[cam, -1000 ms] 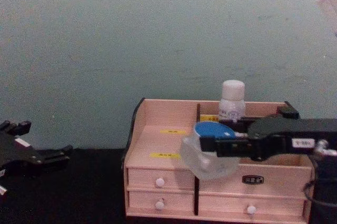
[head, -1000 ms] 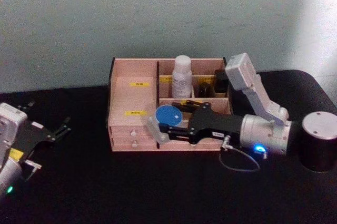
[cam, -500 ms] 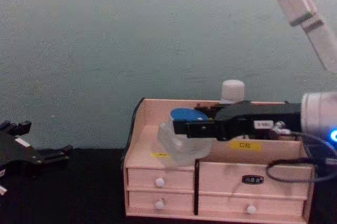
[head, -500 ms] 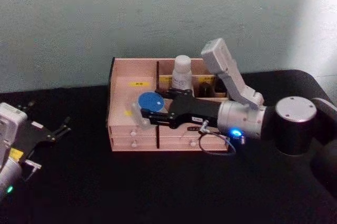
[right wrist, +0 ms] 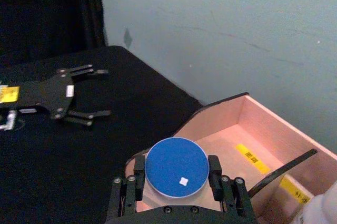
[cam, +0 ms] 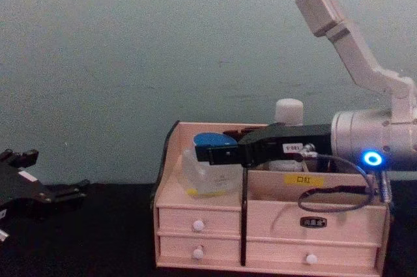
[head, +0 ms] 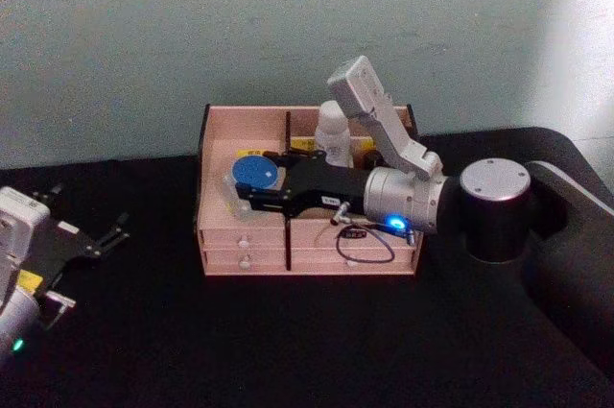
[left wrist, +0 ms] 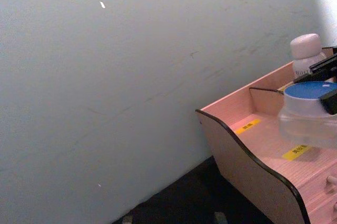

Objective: Pick up the facial cleanser and watermelon frost from the table and place them into the tiered storage box.

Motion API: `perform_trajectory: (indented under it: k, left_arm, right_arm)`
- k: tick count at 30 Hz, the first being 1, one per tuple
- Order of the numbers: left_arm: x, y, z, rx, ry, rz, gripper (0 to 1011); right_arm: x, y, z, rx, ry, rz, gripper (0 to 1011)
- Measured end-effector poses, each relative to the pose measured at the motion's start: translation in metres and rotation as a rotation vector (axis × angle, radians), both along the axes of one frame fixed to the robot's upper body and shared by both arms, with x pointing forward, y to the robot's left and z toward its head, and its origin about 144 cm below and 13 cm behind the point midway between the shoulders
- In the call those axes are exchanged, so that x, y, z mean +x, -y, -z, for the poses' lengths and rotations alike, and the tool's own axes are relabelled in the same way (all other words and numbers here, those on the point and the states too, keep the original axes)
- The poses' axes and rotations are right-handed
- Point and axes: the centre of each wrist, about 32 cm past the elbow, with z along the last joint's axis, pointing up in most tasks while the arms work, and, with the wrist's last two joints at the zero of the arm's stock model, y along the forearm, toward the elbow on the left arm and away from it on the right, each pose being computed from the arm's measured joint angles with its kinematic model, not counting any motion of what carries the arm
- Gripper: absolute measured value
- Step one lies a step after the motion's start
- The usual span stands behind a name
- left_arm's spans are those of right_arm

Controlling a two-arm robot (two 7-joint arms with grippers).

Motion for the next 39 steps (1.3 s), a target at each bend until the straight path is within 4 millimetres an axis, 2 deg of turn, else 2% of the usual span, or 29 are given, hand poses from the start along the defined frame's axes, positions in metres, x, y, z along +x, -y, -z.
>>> perform_trajectory:
  k: [17, 39]
  left_arm:
    - [0.000, 0.000, 0.000, 0.000, 0.000, 0.000, 1001]
    - [0.000, 0.000, 0.000, 0.000, 0.000, 0.000, 1001]
  right_arm:
    - [0.020, -0.008, 0.001, -0.013, -0.030, 0.039, 713]
    - [0.022, -0.009, 0.000, -0.019, -0.036, 0.045, 713]
